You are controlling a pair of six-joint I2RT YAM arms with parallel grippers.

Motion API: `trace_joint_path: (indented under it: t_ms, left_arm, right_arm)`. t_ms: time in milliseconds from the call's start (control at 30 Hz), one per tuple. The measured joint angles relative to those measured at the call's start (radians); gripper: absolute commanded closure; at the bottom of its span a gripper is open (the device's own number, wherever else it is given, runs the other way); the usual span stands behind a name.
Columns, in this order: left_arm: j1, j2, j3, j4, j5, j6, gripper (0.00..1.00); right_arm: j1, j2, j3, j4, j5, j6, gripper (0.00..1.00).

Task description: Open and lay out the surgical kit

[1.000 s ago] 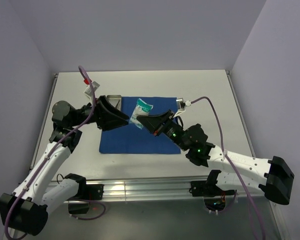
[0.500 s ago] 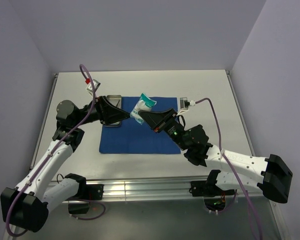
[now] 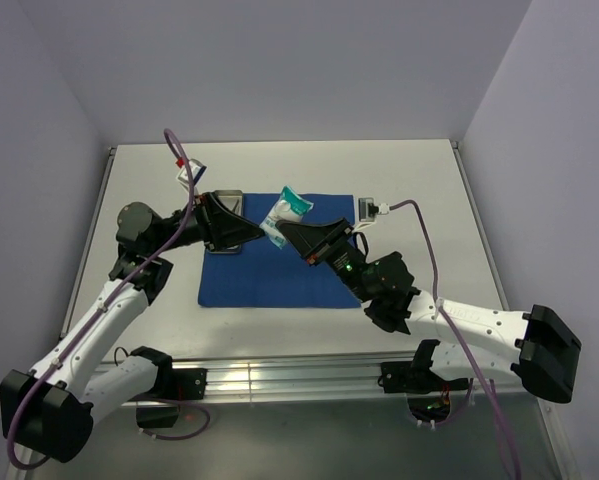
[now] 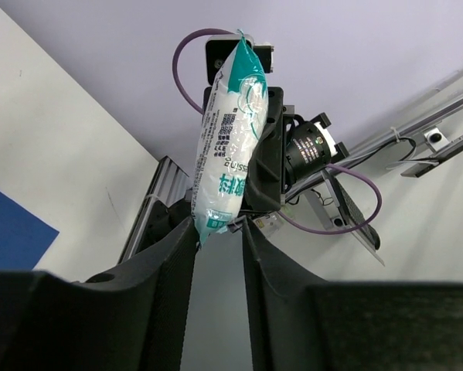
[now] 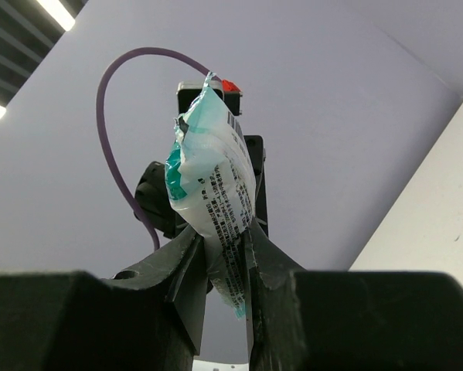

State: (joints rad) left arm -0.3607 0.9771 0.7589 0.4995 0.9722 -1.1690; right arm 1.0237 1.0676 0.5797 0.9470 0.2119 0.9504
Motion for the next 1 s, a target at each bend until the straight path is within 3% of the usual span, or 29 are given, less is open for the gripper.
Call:
trace_joint_path:
  t_ms: [200, 300, 400, 433, 500, 633, 800, 1000]
  left_arm:
    - [-0.001, 0.012, 0.0, 0.015, -0.005, -0.017, 0.96]
    - [-0.003, 0.015, 0.0, 0.02, -0.005, -0.023, 1.0]
    - [-0.003, 0.016, 0.0, 0.018, -0.002, -0.022, 1.0]
    - [-0.003, 0.016, 0.002, 0.008, 0.002, -0.016, 1.0]
    - [-0.003, 0.019, 0.024, -0.064, 0.013, 0.031, 1.0]
    - [0.002, 0.054, 0.134, -0.331, 0.035, 0.234, 1.0]
    - [0.023, 0.1, 0.214, -0.662, 0.057, 0.533, 1.0]
    - [0.016, 0.26, 0.3, -1.064, 0.127, 0.93, 1.0]
  right_arm:
    - [0.001, 0.004, 0.0, 0.013, 0.001, 0.014, 0.99]
    - [0.001, 0.006, 0.0, 0.011, 0.0, 0.014, 0.87]
    - [0.001, 0.002, 0.0, 0.0, -0.005, 0.006, 0.44]
    - [0.001, -0.005, 0.0, -0.016, -0.01, 0.002, 0.15]
    - [-0.002, -0.038, 0.0, -0.085, -0.017, -0.031, 0.01]
    - [-0.017, -0.177, 0.007, -0.327, -0.012, -0.19, 0.0]
    - [-0.036, -0.402, 0.126, -0.7, 0.061, -0.533, 0.0]
    - [-0.035, -0.429, 0.29, -1.052, 0.035, -0.801, 0.0]
